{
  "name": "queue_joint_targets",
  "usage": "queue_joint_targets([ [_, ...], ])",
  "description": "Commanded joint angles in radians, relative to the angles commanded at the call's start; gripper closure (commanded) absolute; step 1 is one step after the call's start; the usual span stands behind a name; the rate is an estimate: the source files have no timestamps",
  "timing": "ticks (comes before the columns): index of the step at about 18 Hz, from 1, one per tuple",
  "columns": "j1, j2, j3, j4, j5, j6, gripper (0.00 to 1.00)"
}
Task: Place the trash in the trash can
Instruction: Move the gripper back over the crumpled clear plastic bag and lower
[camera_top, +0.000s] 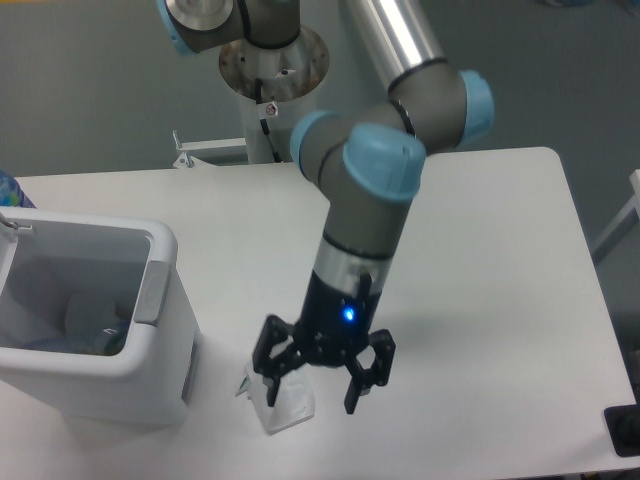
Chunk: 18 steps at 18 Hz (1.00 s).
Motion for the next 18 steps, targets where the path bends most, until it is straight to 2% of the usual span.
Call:
queue_joint_targets([
  [4,-0.061,-0.014,-0.061,0.002,0.143,0.012,0.0],
  [8,-0.077,-0.019,-0.117,0.012,0.16,0.021,0.0],
  [15,-0.144,-0.057,-0.118,0.015,0.316,0.058,0.0],
  [16,-0.144,-0.058,-0.118,0.014,0.316,0.06,0.02],
  [18,-0.146,-0.058,-0.118,0.014,0.316,0.061,0.21],
])
